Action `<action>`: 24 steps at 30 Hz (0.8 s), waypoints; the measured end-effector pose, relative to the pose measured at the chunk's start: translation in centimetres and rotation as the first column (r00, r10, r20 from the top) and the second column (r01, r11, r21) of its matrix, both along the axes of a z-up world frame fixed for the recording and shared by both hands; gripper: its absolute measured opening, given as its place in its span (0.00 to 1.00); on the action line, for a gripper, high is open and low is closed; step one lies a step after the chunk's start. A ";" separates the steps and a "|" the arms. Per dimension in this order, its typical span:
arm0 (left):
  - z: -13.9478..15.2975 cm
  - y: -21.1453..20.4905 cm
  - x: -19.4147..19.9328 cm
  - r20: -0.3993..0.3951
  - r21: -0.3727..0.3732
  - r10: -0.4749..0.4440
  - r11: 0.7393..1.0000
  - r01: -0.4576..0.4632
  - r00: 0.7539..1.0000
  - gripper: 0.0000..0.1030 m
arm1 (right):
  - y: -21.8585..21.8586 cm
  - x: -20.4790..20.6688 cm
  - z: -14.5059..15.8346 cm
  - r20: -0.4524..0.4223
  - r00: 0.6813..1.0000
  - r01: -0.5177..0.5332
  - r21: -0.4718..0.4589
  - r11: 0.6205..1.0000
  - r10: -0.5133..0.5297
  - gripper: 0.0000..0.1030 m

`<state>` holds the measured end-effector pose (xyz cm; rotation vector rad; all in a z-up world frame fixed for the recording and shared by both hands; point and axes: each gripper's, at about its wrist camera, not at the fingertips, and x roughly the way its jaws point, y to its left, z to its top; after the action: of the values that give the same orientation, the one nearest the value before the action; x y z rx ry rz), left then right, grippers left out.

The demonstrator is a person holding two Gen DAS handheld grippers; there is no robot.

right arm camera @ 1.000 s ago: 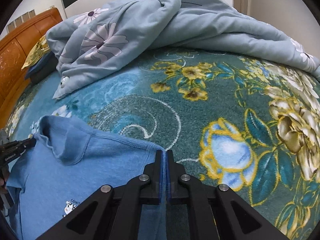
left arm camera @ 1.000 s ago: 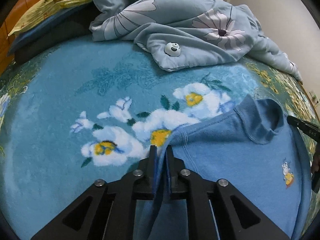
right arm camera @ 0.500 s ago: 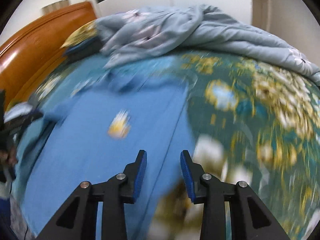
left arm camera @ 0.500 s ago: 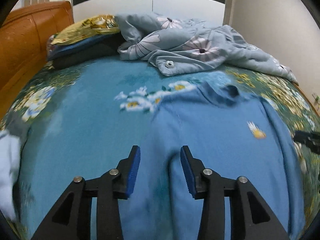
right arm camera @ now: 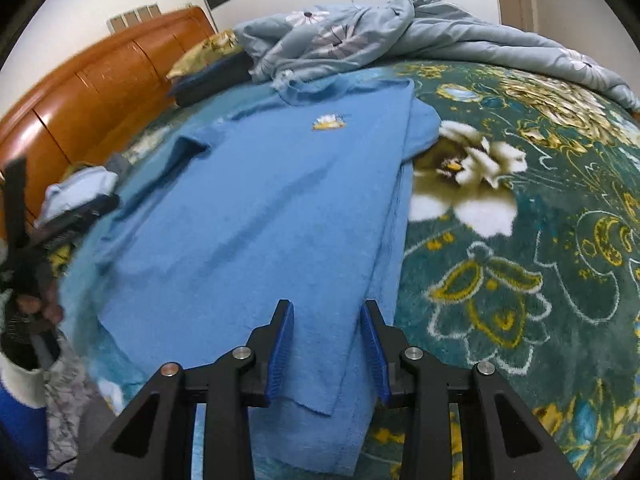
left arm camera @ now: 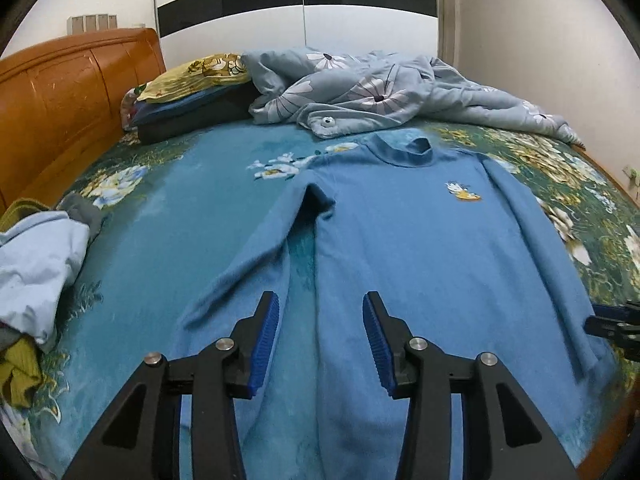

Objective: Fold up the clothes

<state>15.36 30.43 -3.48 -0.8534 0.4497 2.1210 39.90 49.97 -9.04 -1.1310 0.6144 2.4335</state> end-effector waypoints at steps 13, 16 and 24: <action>0.5 -1.2 0.6 0.020 0.008 0.030 1.000 -0.030 0.999 0.44 | 0.6 1.3 1.0 -0.153 0.988 0.013 -0.127 0.992 -0.033 0.03; 0.3 -0.8 0.5 0.024 -0.001 0.028 1.000 -0.028 0.999 0.44 | 1.8 1.8 1.5 -0.149 0.988 0.021 -0.123 0.992 -0.039 0.03; -0.4 0.0 -0.4 0.015 -0.030 0.050 0.998 -0.049 0.999 0.44 | 11.8 5.9 8.6 -0.074 0.967 0.254 0.200 0.946 -0.244 0.03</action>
<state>14.99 30.39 -3.84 -0.9057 0.4570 2.1560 45.82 61.72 -0.47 -0.8565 0.4710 2.2512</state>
